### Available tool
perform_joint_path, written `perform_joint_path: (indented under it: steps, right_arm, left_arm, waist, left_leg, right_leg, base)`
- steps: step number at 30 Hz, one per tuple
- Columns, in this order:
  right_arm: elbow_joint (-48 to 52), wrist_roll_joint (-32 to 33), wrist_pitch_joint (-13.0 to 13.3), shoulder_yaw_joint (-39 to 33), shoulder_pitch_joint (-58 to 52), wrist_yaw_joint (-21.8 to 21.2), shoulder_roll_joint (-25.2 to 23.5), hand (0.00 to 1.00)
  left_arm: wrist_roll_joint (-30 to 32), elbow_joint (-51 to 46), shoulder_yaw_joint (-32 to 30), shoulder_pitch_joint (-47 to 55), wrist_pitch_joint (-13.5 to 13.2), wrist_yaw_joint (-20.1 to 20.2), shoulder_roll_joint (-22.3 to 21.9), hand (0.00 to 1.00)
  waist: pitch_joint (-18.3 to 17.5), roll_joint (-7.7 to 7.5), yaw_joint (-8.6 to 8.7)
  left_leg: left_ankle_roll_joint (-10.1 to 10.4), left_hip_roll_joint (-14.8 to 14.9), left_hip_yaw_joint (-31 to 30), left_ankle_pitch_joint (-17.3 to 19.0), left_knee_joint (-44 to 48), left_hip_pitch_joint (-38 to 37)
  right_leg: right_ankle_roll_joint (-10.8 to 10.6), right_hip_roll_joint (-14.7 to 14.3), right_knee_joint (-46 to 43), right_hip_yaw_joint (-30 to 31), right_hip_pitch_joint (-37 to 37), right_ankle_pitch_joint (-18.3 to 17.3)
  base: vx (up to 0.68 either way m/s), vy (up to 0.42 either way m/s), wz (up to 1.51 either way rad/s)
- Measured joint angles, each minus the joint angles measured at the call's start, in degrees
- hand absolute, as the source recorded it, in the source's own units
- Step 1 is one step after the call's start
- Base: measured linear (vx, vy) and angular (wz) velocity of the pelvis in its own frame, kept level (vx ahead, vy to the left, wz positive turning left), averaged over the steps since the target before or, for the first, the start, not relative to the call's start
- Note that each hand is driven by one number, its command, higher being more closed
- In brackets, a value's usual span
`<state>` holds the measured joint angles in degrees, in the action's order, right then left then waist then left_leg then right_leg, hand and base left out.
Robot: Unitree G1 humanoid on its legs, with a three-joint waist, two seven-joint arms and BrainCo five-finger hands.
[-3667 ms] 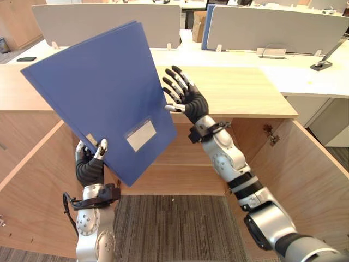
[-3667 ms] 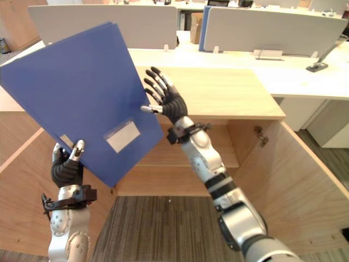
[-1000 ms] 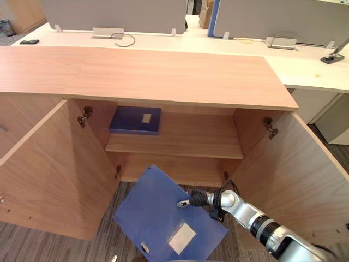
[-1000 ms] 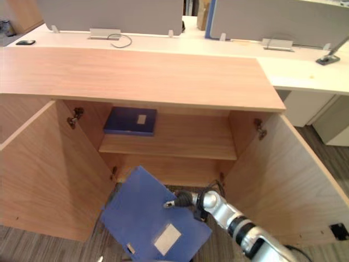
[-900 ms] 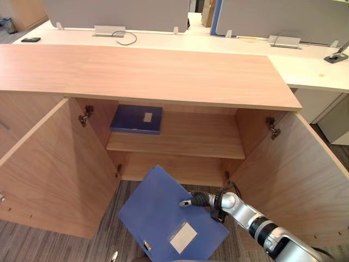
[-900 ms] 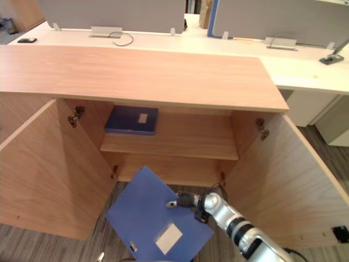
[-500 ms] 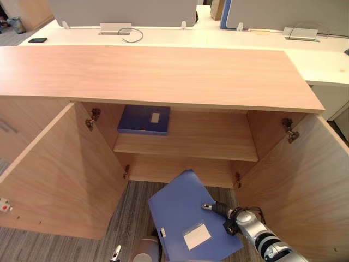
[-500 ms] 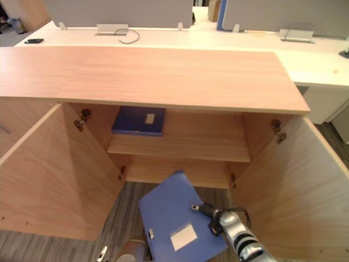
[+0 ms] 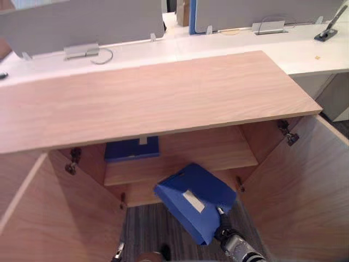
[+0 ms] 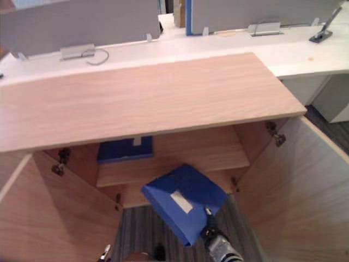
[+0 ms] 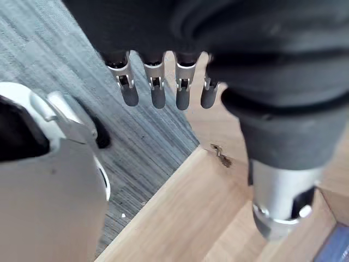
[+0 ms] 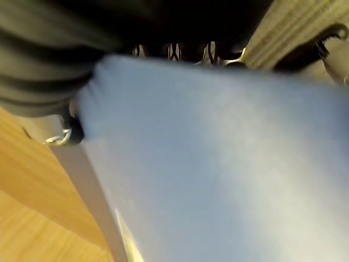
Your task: Walk over to the cabinet, pick up the folder, carry it to the office cabinet, place the folder inside the office cabinet, then close the office cabinet door
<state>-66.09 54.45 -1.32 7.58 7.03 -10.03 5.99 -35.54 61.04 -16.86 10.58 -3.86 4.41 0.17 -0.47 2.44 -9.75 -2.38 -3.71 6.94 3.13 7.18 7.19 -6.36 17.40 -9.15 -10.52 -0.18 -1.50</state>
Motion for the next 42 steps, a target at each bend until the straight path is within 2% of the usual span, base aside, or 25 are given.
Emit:
perform_joint_path:
  steps: [1,3,4,5,6,7,8,9,10,11,12,13,15,16,17,20,23,24,26,28,30,32,34,38,42]
  right_arm:
    - [0.00,-0.29,-0.13,-0.53,-0.62,0.00,0.49,1.00]
    - [-0.24,-1.71,-0.44,-2.75,-1.25,0.03,0.66,1.00]
    - [-0.49,-1.94,-0.84,-3.72,-1.27,0.03,0.34,1.00]
    - [-0.54,-2.48,-0.91,-3.78,-1.46,0.02,-0.08,1.00]
    - [-0.54,-2.87,-0.91,-3.76,-1.52,0.01,-0.29,1.00]
    - [-0.52,-3.61,-0.91,-3.76,-0.73,-0.09,-1.07,1.00]
    - [-0.53,-3.90,-0.91,-4.01,0.57,-0.46,-1.79,1.00]
    - [-0.53,-3.91,-0.92,-4.00,1.05,-0.64,-1.98,1.00]
    - [-0.53,-3.92,-0.95,-3.99,1.48,-0.94,-2.13,1.00]
    - [-0.53,-4.00,-0.97,-4.00,1.47,-0.97,-2.11,1.00]
    - [-0.53,-4.00,-0.94,-3.98,1.25,-0.96,-2.01,1.00]
    - [-0.52,-4.00,-0.86,-3.73,0.86,-0.95,-2.01,1.00]
    - [-0.39,-4.07,-0.73,-2.79,0.51,-0.97,-2.21,1.00]
    - [0.07,-4.14,-0.67,-1.42,0.06,-0.98,-1.82,1.00]
    - [0.82,-4.58,-0.74,-0.79,-0.48,-0.96,-1.61,1.00]
    - [4.27,-5.95,-0.86,1.48,-0.89,-0.98,-1.98,1.00]
    - [9.67,-7.57,-1.10,2.12,-1.44,-0.97,-2.14,1.00]
    - [14.46,-8.44,-1.11,2.38,-1.91,-0.94,-1.96,1.00]
    - [18.87,-8.66,-1.09,2.50,-1.91,-0.91,-1.85,1.00]
    - [27.48,-9.40,-0.90,2.48,-1.89,-0.87,-1.87,1.00]
    - [35.44,-10.84,-0.60,2.52,-1.89,-0.87,-1.63,1.00]
    - [45.28,-13.55,1.00,2.13,-1.85,-0.90,-1.32,1.00]
    - [50.83,-17.07,1.79,0.03,-1.51,-0.87,-1.08,1.00]
    - [54.26,-20.61,3.86,-7.29,2.58,2.82,0.81,1.00]
    - [53.33,-20.77,5.16,-13.56,10.80,7.73,2.83,1.00]
  left_arm:
    - [0.46,0.25,1.00,-0.04,-0.01,0.00,-0.07,0.00]
    - [2.23,0.18,2.87,-0.38,-0.18,0.06,0.23,0.00]
    - [2.71,0.21,3.18,-0.44,-0.21,0.11,0.79,0.00]
    - [4.25,0.27,3.56,-0.17,-0.07,0.19,1.78,0.00]
    - [4.83,0.25,3.83,0.31,0.10,0.22,2.10,0.00]
    - [5.54,0.25,3.89,1.09,0.10,0.28,2.20,0.00]
    - [5.77,0.25,3.89,1.07,0.38,0.28,2.45,0.00]
    - [5.76,0.23,3.89,1.03,0.41,0.28,2.43,0.00]
    - [5.75,0.27,3.87,0.90,0.45,0.28,2.47,0.00]
    - [5.69,0.33,3.75,0.89,0.48,0.28,2.56,0.00]
    - [5.82,0.34,3.60,0.86,0.38,0.25,2.56,0.00]
    - [6.26,0.27,3.35,0.89,0.05,0.17,2.61,0.00]
    - [6.40,0.21,2.43,1.07,-0.50,0.16,3.38,0.00]
    - [6.94,0.32,1.80,1.22,-0.37,-0.04,3.22,0.00]
    - [7.11,-0.03,1.03,2.15,-0.47,-0.05,1.65,0.00]
    - [7.25,-1.00,-0.48,2.06,-0.25,-0.09,1.62,0.00]
    - [7.58,-1.69,-1.46,1.88,0.03,-0.19,1.24,0.00]
    - [7.73,-2.68,-1.53,1.68,0.13,-0.27,1.07,0.00]
    - [7.51,-3.46,-1.70,1.34,0.16,-0.36,0.94,0.00]
    - [6.14,-4.85,-2.91,0.74,0.13,-0.46,0.42,0.00]
    - [3.95,-5.46,-3.74,0.65,0.15,-0.68,-0.05,0.00]
    - [1.20,-6.18,-3.99,0.55,0.17,-1.34,-0.16,0.00]
    - [0.65,-6.56,-4.55,0.44,0.18,-1.63,-0.17,0.00]
    - [0.45,-6.50,-4.72,-0.35,0.21,-1.59,0.01,0.00]
    - [-0.27,-6.65,-2.21,-1.29,0.23,-0.37,0.73,0.00]
  waist:
    - [-0.43,0.66,0.28]
    - [-0.05,0.98,1.54]
    - [0.58,0.14,2.49]
    - [0.97,-0.45,2.85]
    - [0.68,-0.33,2.80]
    - [0.52,-0.41,2.77]
    - [1.35,0.07,2.86]
    - [1.94,0.22,2.86]
    - [2.96,0.37,2.84]
    - [4.49,0.46,2.91]
    - [5.07,0.49,3.03]
    - [6.01,0.12,3.05]
    - [6.92,-1.89,2.97]
    - [7.18,-1.48,3.06]
    - [6.79,0.00,3.22]
    - [7.59,0.24,3.08]
    - [9.17,0.19,3.00]
    - [9.30,0.12,3.18]
    - [9.74,-0.06,3.18]
    - [10.91,-0.51,3.30]
    - [11.26,-0.61,3.59]
    - [11.65,-1.27,3.75]
    - [11.99,-1.85,3.78]
    - [12.25,-2.15,3.64]
    - [13.75,-1.95,3.29]
  left_leg:
    - [-0.32,-0.86,-0.27,-0.20,-0.85,-0.75]
    - [-1.79,-3.65,-1.31,-0.54,-2.89,-4.00]
    - [-3.48,-5.60,-1.74,-0.96,-3.48,-6.52]
    - [-4.30,-6.52,-2.20,-0.56,-3.52,-8.62]
    - [-4.39,-6.62,-2.25,-0.49,-3.61,-9.27]
    - [-4.48,-6.32,-1.71,-0.45,-4.11,-9.76]
    - [-4.59,-5.35,-1.16,-0.47,-4.20,-10.12]
    - [-4.60,-4.62,-1.15,-0.47,-4.20,-10.27]
    - [-4.64,-2.89,-1.29,-0.45,-4.18,-11.06]
    - [-4.42,-1.23,-1.46,-0.11,-3.92,-12.96]
    - [-4.13,-0.59,-1.52,0.74,-3.00,-13.57]
    - [-3.40,0.16,-1.48,3.51,1.09,-13.57]
    - [-2.12,0.03,-0.97,9.05,9.35,-11.70]
    - [-1.41,1.31,-1.47,13.60,16.08,-9.80]
    - [0.10,4.02,-1.87,15.75,21.04,-7.02]
    - [1.37,6.44,-4.39,17.55,26.57,-1.24]
    - [2.14,6.98,-6.55,18.85,32.00,3.72]
    - [2.47,6.64,-7.17,19.21,34.84,7.03]
    - [2.58,6.18,-7.25,19.40,36.81,9.39]
    - [2.82,4.93,-7.39,19.86,39.73,12.06]
    - [2.45,4.34,-7.36,21.40,42.73,14.57]
    - [1.81,3.60,-7.19,24.07,47.81,18.99]
    - [1.15,2.58,-7.27,25.70,51.69,22.22]
    - [-0.89,0.34,-6.85,27.80,58.92,29.89]
    - [-1.60,-0.95,-5.74,28.59,64.81,37.14]
  right_leg:
    - [0.84,1.03,-2.99,-0.20,-0.88,-0.68]
    - [5.44,5.57,-17.20,-2.18,-4.65,-4.50]
    - [9.64,10.55,-28.39,-5.56,-7.55,-4.66]
    - [13.45,13.77,-33.84,-9.01,-8.86,-1.57]
    - [13.98,14.45,-34.44,-10.40,-8.72,-0.26]
    - [13.43,15.01,-35.09,-12.44,-8.70,0.24]
    - [9.02,14.50,-35.15,-14.19,-8.54,-2.62]
    - [6.90,13.53,-34.83,-15.22,-8.45,-4.09]
    - [4.49,10.73,-33.16,-16.75,-8.21,-6.71]
    - [3.35,7.62,-30.10,-17.65,-6.77,-8.61]
    - [3.19,6.31,-28.22,-17.61,-6.08,-8.80]
    - [2.98,4.95,-24.17,-17.65,-4.83,-8.52]
    - [3.33,4.50,-17.39,-17.61,-3.35,-4.41]
    - [0.35,4.10,-17.63,-18.63,-2.48,-6.46]
    - [0.65,1.93,-17.42,-20.06,-2.65,-7.62]
    - [1.35,0.58,-19.67,-22.60,-4.94,-9.25]
    - [2.25,1.77,-24.25,-25.08,-7.15,-11.04]
    - [2.32,3.19,-27.04,-26.13,-9.19,-12.09]
    - [2.55,4.64,-29.34,-26.64,-10.87,-12.89]
    - [2.39,7.27,-33.17,-26.79,-12.83,-14.31]
    - [2.18,9.17,-36.80,-26.63,-14.88,-15.69]
    - [2.03,11.99,-42.64,-25.77,-18.88,-17.98]
    - [1.84,14.27,-46.94,-24.96,-21.64,-19.54]
    - [1.70,18.26,-54.26,-22.01,-29.08,-21.46]
    - [2.15,20.11,-59.79,-17.31,-37.71,-22.14]
  base:
    - [0.10,0.238,0.25]
    - [0.09,0.213,0.46]
    - [0.10,0.213,0.42]
    - [0.11,0.188,0.31]
    - [0.13,0.125,-0.02]
    - [0.10,0.030,-0.29]
    - [0.07,-0.008,-0.36]
    - [0.03,-0.081,-0.37]
    - [0.01,-0.136,-0.29]
    - [0.00,-0.147,-0.20]
    - [-0.03,-0.164,-0.05]
    - [-0.08,-0.172,0.01]
    - [-0.11,-0.190,-0.04]
    - [-0.11,-0.183,0.03]
    - [-0.09,-0.166,0.11]
    - [-0.03,-0.127,0.34]
    - [0.01,-0.058,0.43]
    - [0.00,-0.002,0.46]
    - [-0.02,0.017,0.33]
    - [-0.06,0.027,0.31]
    - [-0.09,0.037,0.23]
    - [-0.10,0.050,0.20]
    - [-0.08,0.052,0.20]
    - [-0.07,0.068,0.16]
    - [-0.06,0.065,0.04]
